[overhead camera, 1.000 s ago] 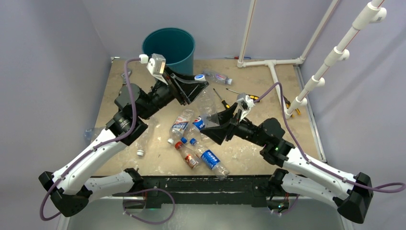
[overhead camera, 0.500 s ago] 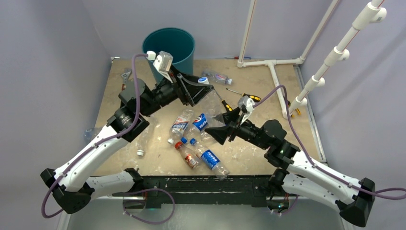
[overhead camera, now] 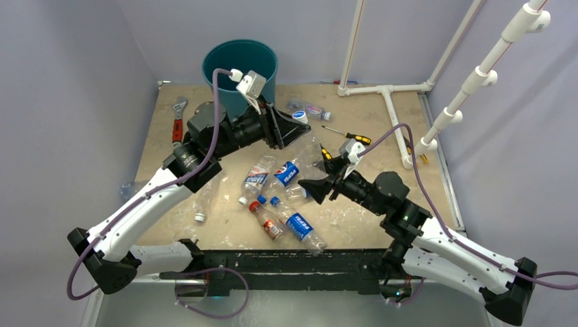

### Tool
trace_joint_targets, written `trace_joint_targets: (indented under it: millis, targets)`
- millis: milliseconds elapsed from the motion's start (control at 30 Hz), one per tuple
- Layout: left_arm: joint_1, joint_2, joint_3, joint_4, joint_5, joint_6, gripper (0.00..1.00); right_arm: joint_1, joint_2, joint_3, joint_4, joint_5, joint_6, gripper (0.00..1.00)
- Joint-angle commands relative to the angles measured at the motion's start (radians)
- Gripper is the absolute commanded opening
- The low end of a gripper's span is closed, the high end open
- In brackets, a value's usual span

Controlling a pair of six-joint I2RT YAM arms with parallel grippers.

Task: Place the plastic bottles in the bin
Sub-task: Pick up the plastic bottle from the corner of the board.

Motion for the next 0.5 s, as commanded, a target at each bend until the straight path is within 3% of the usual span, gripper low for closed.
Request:
trace_joint_targets:
  millis: [0,133,233,300,467]
  targets:
    - [0.0,-0.001,0.049,0.01,0.042,-0.029,0.39,-0.002,-0.014,0.037,0.023,0.023,-0.029,0.44]
    - [-0.001,-0.008,0.035,0.027,0.043,-0.033,0.38,-0.002,-0.01,0.037,0.025,0.015,-0.028,0.43]
    - [0.0,-0.016,0.032,0.039,0.036,-0.035,0.6,-0.001,-0.003,0.039,0.024,0.014,-0.034,0.44]
    - [-0.001,-0.016,0.031,0.05,0.025,-0.038,0.65,-0.001,0.004,0.041,0.025,0.014,-0.036,0.43]
    - [-0.001,0.008,0.046,0.063,0.048,-0.04,0.5,-0.001,0.01,0.042,0.027,0.014,-0.036,0.43]
